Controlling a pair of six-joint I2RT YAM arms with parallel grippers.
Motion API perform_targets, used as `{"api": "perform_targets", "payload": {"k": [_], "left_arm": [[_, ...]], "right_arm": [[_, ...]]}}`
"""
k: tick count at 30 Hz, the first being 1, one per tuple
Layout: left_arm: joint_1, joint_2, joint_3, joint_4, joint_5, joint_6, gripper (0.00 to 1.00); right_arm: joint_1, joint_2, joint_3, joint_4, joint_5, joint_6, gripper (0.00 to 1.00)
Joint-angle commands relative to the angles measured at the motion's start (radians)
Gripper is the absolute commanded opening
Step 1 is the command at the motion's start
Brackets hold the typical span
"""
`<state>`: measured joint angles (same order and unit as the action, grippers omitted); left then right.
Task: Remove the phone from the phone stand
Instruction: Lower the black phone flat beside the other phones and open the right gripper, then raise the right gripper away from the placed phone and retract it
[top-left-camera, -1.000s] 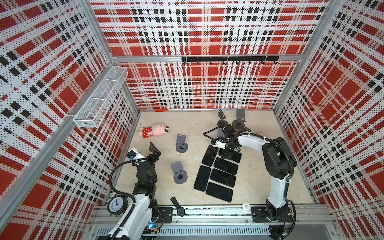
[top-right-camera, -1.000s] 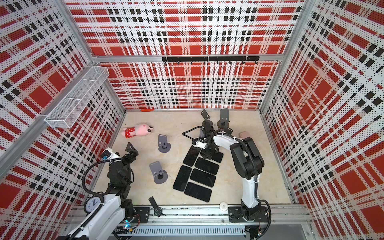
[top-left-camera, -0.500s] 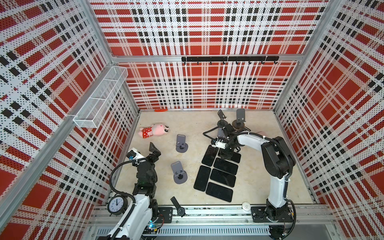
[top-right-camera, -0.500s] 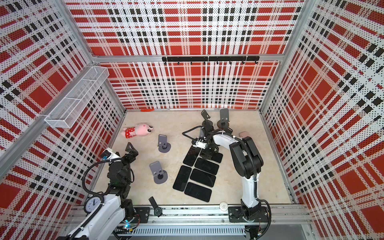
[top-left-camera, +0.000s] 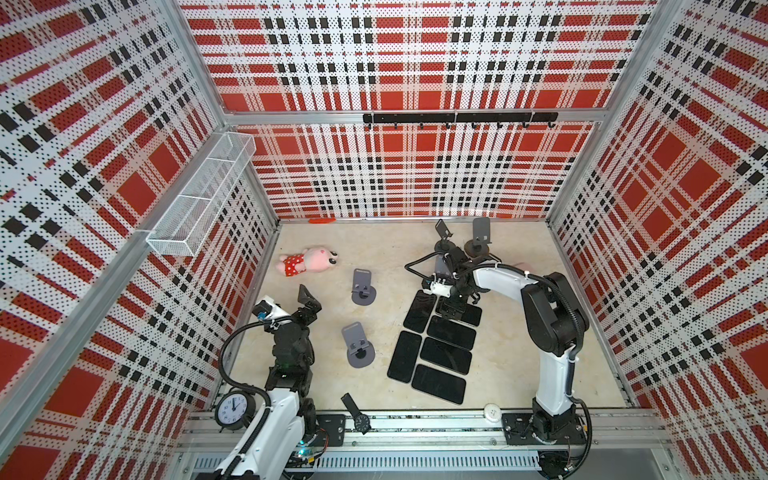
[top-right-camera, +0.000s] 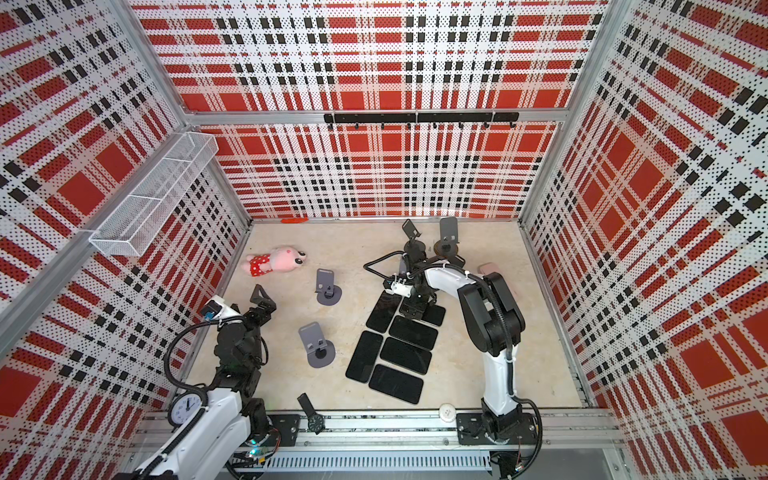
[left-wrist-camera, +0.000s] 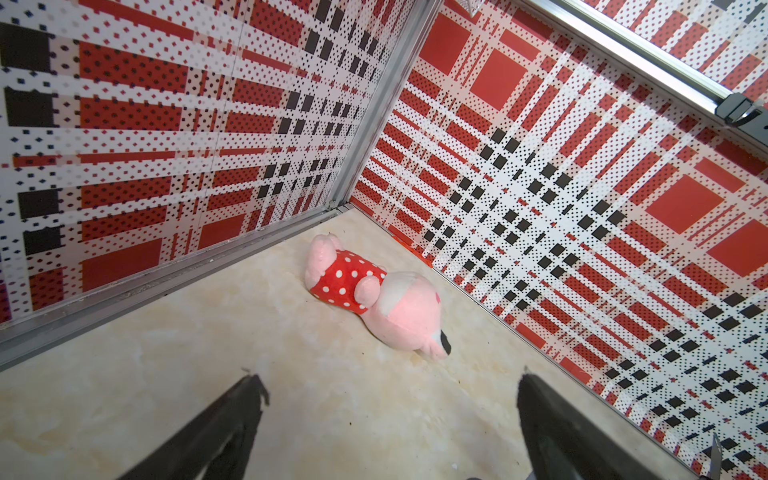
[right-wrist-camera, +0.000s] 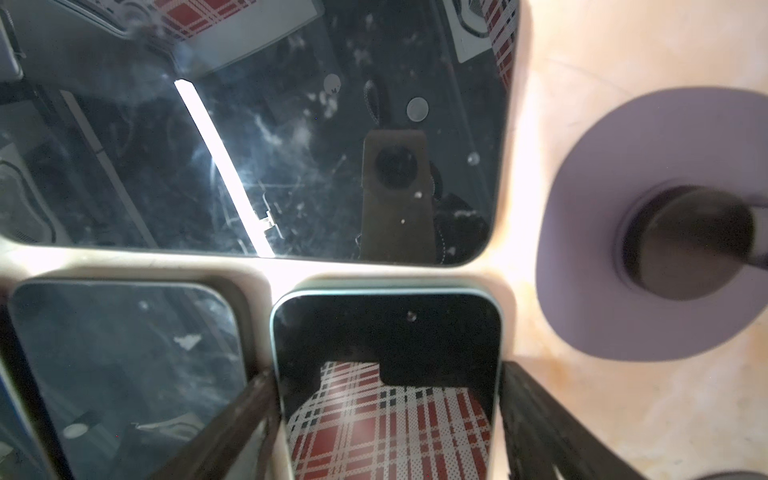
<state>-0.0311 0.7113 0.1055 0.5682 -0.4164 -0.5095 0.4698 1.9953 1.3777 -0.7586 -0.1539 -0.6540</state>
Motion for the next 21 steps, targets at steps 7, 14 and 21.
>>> {"api": "perform_targets", "payload": {"k": [7, 14, 21], "left_arm": [[0.019, -0.009, -0.015, 0.01, 0.018, -0.002, 0.98], [0.026, -0.022, -0.022, 0.009, 0.03, -0.006, 0.98], [0.026, -0.023, -0.028, 0.019, 0.05, -0.006, 0.98]], "right_arm": [[-0.003, -0.169, 0.042, 0.023, -0.106, 0.049, 0.85], [-0.002, -0.447, -0.098, 0.303, -0.1, 0.136, 0.9], [-0.004, -0.871, -0.629, 1.176, 0.156, 0.369, 1.0]]}}
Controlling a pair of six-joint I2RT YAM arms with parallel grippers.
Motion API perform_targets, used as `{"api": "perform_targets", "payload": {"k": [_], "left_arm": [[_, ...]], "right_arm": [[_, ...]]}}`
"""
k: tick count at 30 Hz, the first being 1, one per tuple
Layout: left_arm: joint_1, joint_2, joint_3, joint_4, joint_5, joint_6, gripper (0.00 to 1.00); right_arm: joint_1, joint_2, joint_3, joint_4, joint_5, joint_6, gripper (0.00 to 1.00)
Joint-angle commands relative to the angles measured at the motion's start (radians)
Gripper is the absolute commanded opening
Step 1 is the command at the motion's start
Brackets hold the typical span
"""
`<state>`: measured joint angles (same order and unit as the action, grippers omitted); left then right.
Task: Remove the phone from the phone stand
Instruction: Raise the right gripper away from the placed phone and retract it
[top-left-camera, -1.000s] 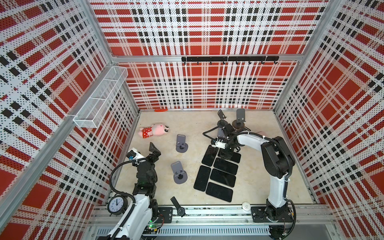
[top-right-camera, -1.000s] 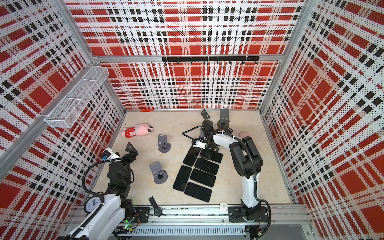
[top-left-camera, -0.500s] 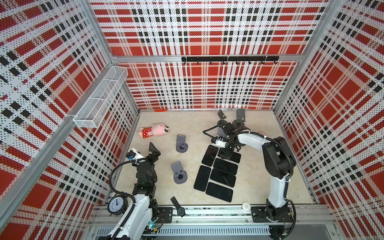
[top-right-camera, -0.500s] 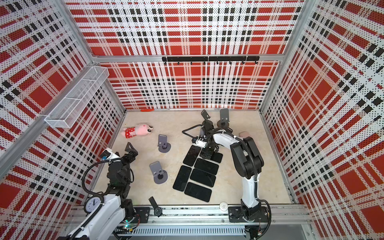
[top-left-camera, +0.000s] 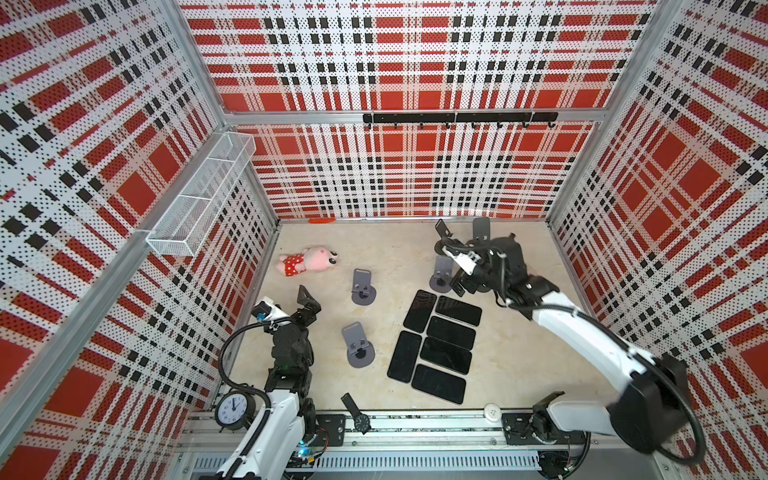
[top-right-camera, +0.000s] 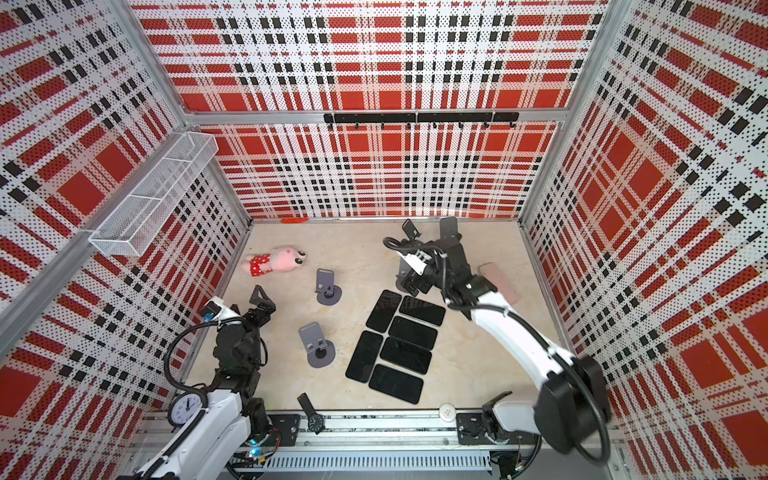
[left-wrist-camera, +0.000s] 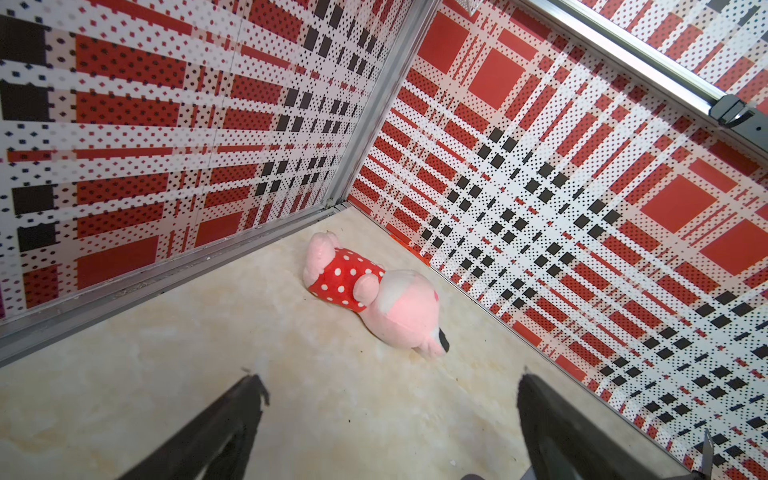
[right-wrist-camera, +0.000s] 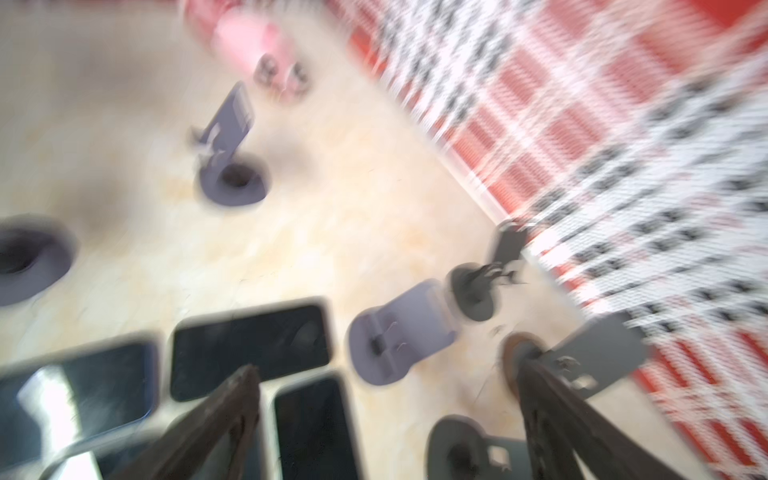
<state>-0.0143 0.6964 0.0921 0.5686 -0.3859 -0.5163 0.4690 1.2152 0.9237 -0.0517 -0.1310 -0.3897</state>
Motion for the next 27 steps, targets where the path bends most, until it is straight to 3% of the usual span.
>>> {"api": "perform_targets", "payload": {"k": [1, 4, 10, 15, 22, 27], "left_arm": [[0.009, -0.005, -0.013, 0.021, 0.022, 0.002, 0.98], [0.01, 0.008, -0.006, 0.023, 0.026, 0.006, 0.98], [-0.002, 0.014, 0.012, 0.028, 0.044, 0.089, 0.98], [-0.013, 0.048, 0.05, 0.025, 0.012, 0.142, 0.98], [-0.015, 0.204, 0.148, 0.017, -0.024, 0.239, 0.98], [-0.016, 0.369, 0.21, 0.063, 0.028, 0.343, 0.98]], "right_arm": [[-0.003, -0.128, -0.236, 0.571, 0.178, 0.104, 1.0], [-0.012, -0.198, -0.376, 0.79, 0.406, 0.199, 1.0], [-0.1, -0.293, -0.518, 0.753, 0.613, 0.445, 1.0], [-0.256, -0.303, -0.616, 0.711, 0.476, 0.561, 1.0], [-0.331, -0.176, -0.701, 0.818, 0.585, 0.572, 1.0], [-0.363, 0.013, -0.715, 0.985, 0.608, 0.577, 1.0]]}}
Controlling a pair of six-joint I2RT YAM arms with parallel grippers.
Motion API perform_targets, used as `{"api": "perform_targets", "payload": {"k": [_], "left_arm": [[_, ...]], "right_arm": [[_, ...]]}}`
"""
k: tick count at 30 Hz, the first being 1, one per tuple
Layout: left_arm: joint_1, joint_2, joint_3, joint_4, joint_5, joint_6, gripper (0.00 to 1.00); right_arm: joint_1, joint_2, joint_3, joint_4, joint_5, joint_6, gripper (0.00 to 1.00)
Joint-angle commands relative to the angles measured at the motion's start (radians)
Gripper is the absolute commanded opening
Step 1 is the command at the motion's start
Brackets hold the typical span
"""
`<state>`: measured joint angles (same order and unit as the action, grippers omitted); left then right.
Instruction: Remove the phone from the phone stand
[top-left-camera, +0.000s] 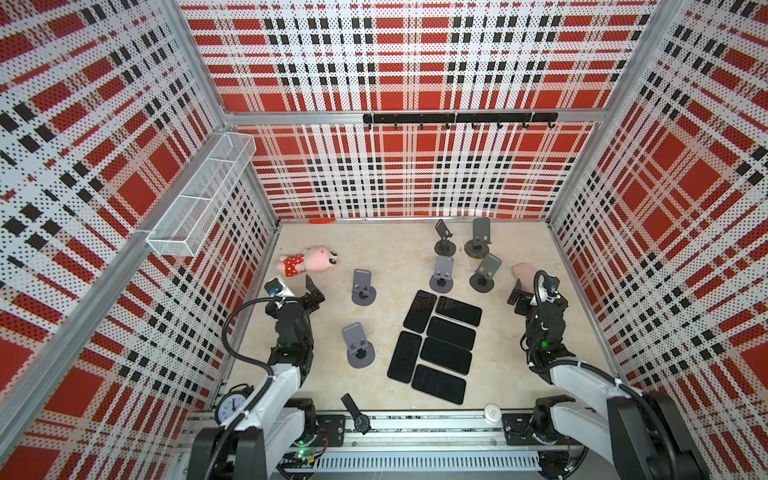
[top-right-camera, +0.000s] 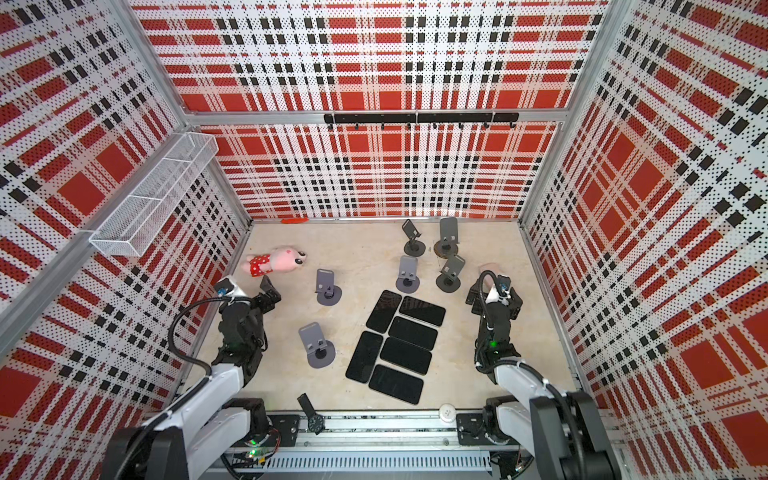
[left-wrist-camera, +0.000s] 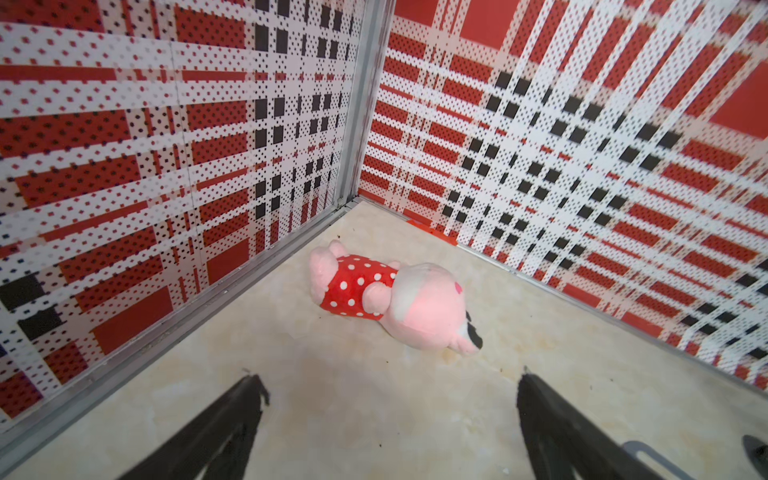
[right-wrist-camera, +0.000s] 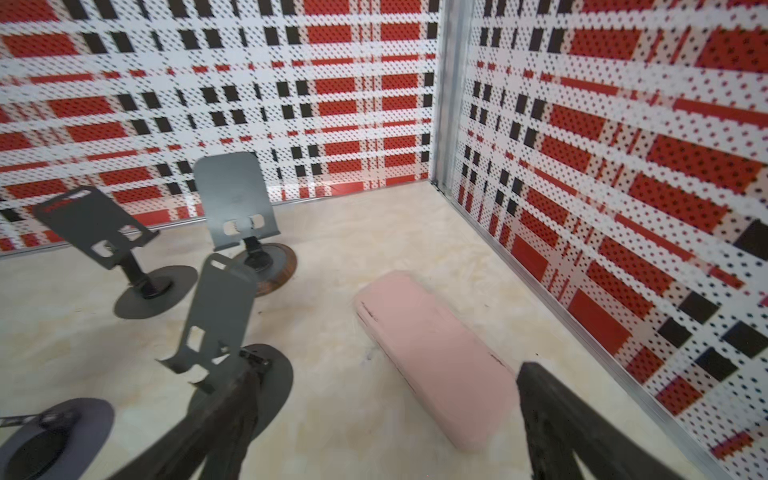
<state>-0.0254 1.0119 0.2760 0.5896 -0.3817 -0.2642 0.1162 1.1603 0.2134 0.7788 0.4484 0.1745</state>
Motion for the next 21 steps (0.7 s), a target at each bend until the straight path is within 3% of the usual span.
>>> {"api": "perform_targets", "payload": {"k": [1, 5, 6, 9, 11, 14, 20, 21], "left_arm": [[-0.007, 0.087, 0.033, 0.065, 0.03, 0.11, 0.98], [-0.011, 0.176, 0.055, 0.121, 0.045, 0.142, 0.98], [-0.014, 0.195, 0.055, 0.144, 0.049, 0.156, 0.98], [-0.022, 0.251, 0.024, 0.27, 0.039, 0.206, 0.98], [-0.027, 0.289, -0.017, 0.395, 0.036, 0.247, 0.98], [-0.031, 0.365, -0.078, 0.627, 0.041, 0.274, 0.98], [-0.035, 0.514, -0.053, 0.74, 0.062, 0.268, 0.98], [-0.03, 0.532, -0.063, 0.786, 0.075, 0.265, 0.98]], "right_arm": [[-0.01, 0.117, -0.006, 0.21, 0.031, 0.007, 1.0], [-0.01, 0.213, 0.041, 0.242, 0.058, -0.043, 1.0], [-0.011, 0.249, 0.034, 0.317, 0.095, -0.048, 1.0], [-0.034, 0.345, 0.058, 0.367, 0.061, -0.049, 1.0], [-0.034, 0.339, 0.109, 0.236, 0.014, -0.04, 1.0], [-0.044, 0.369, 0.151, 0.197, -0.001, -0.048, 1.0], [-0.034, 0.374, 0.083, 0.311, -0.097, -0.083, 1.0], [-0.042, 0.42, 0.043, 0.48, -0.066, -0.077, 1.0]]}}
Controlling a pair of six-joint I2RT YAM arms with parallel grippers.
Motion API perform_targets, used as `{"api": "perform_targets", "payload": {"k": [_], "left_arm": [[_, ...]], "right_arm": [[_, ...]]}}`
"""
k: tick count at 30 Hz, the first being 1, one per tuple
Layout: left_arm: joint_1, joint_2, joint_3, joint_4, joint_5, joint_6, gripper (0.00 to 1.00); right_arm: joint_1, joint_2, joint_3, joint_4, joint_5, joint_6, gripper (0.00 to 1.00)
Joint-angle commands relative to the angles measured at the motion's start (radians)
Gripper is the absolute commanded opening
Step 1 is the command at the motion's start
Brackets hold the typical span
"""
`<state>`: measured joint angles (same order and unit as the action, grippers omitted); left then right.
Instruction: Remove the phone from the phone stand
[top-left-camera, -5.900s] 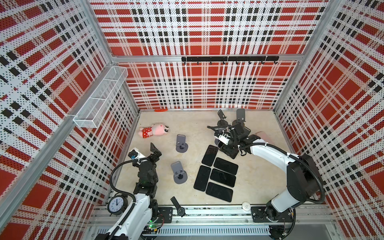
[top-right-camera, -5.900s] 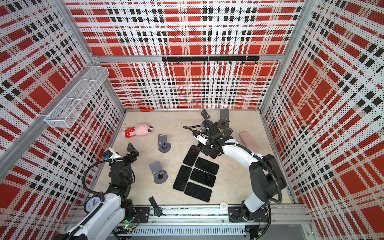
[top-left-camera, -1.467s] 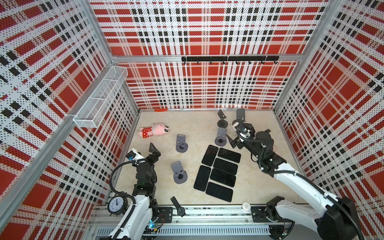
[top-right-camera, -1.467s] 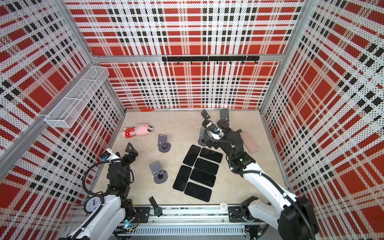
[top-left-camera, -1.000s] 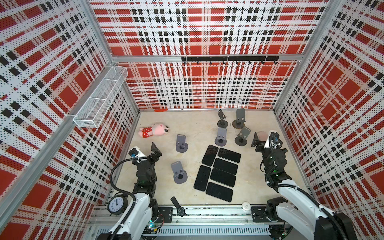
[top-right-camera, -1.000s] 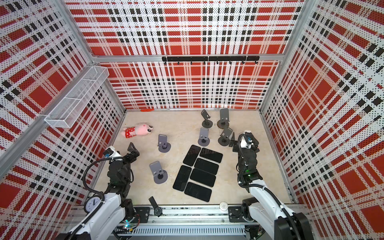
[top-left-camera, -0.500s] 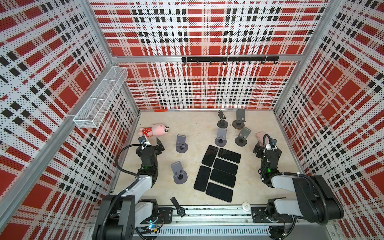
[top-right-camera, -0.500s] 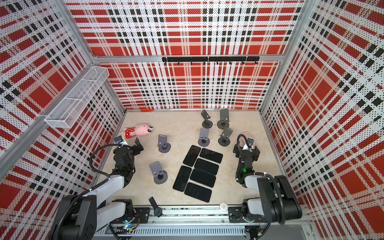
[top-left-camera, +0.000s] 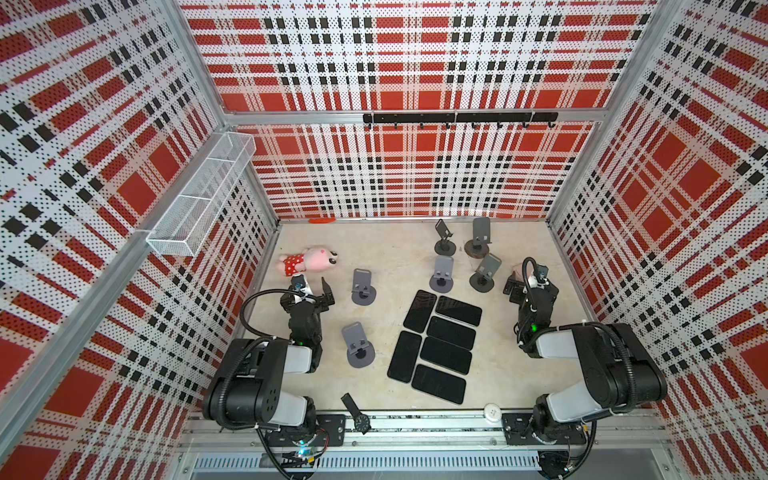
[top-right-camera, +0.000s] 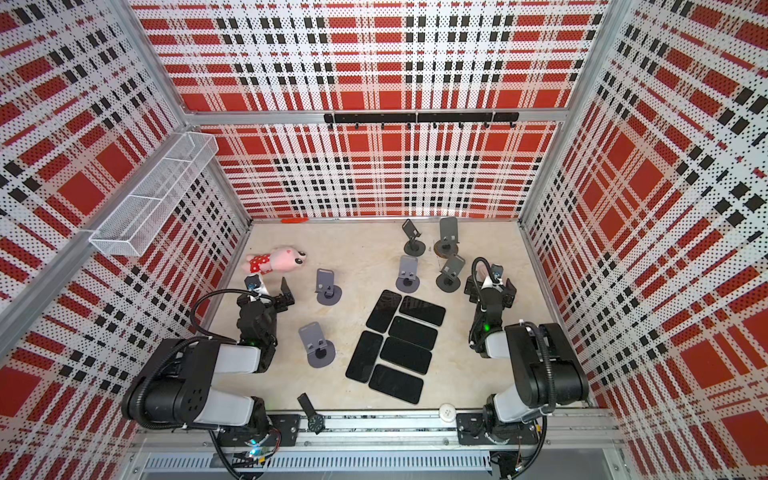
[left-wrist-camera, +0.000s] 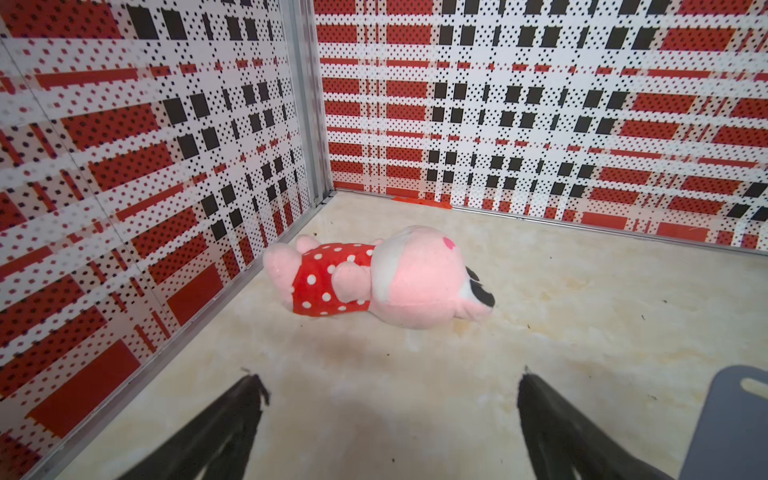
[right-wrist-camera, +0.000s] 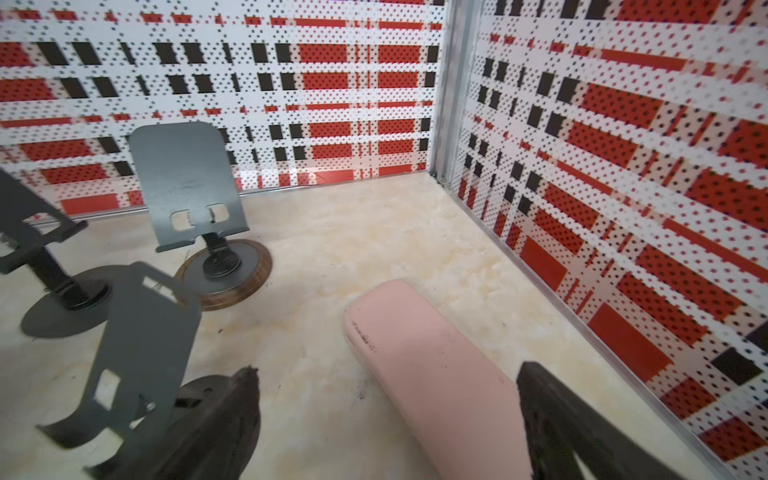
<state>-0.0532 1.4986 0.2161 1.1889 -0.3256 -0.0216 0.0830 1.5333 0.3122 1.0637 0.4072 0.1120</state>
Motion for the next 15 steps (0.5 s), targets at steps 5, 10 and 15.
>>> {"api": "perform_targets", "payload": {"k": [5, 10, 15], "left_arm": [[-0.004, 0.074, -0.028, 0.242, -0.013, 0.019, 0.98], [-0.004, 0.078, -0.029, 0.259, -0.012, 0.015, 0.98], [-0.004, 0.079, -0.029, 0.26, -0.012, 0.014, 0.98]], "right_arm": [[-0.015, 0.055, -0.046, 0.161, -0.041, -0.017, 1.0], [-0.015, 0.039, -0.043, 0.131, -0.042, -0.009, 1.0], [-0.015, 0.043, -0.048, 0.151, -0.042, -0.017, 1.0]]}}
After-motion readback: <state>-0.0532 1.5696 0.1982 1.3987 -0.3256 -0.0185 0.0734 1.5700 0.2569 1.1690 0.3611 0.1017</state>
